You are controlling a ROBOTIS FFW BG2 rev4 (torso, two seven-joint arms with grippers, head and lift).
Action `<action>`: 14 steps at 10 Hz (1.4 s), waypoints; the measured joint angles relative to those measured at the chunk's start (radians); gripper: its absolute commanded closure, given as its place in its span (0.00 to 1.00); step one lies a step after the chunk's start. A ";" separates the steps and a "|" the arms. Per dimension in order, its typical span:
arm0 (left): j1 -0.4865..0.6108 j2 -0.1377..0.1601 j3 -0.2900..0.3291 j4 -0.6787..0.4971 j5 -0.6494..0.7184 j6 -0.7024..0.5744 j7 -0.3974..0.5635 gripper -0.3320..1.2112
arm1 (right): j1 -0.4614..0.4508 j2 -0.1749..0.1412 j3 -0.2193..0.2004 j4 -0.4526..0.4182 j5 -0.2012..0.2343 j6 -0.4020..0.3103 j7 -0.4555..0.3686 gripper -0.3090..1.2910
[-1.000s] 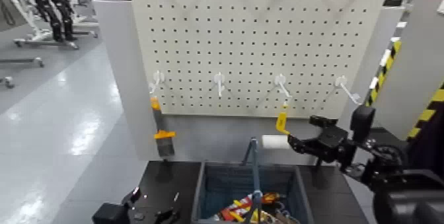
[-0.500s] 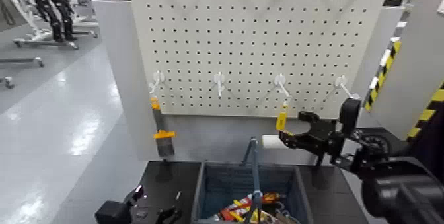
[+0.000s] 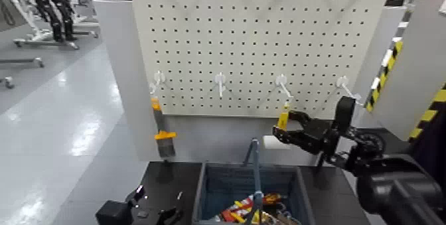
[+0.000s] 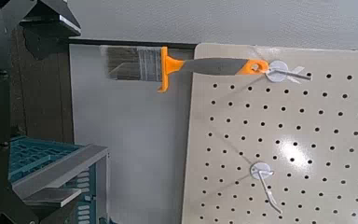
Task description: Put the yellow roller into the crate.
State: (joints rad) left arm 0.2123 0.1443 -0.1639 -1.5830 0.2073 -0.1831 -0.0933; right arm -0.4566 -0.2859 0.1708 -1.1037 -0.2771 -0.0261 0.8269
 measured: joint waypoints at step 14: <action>0.009 0.001 0.005 -0.003 0.007 -0.004 -0.006 0.28 | 0.114 0.019 -0.068 -0.206 -0.001 0.081 -0.050 0.96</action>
State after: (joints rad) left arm 0.2209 0.1457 -0.1587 -1.5858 0.2146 -0.1872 -0.0997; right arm -0.3430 -0.2667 0.1033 -1.3099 -0.2785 0.0553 0.7768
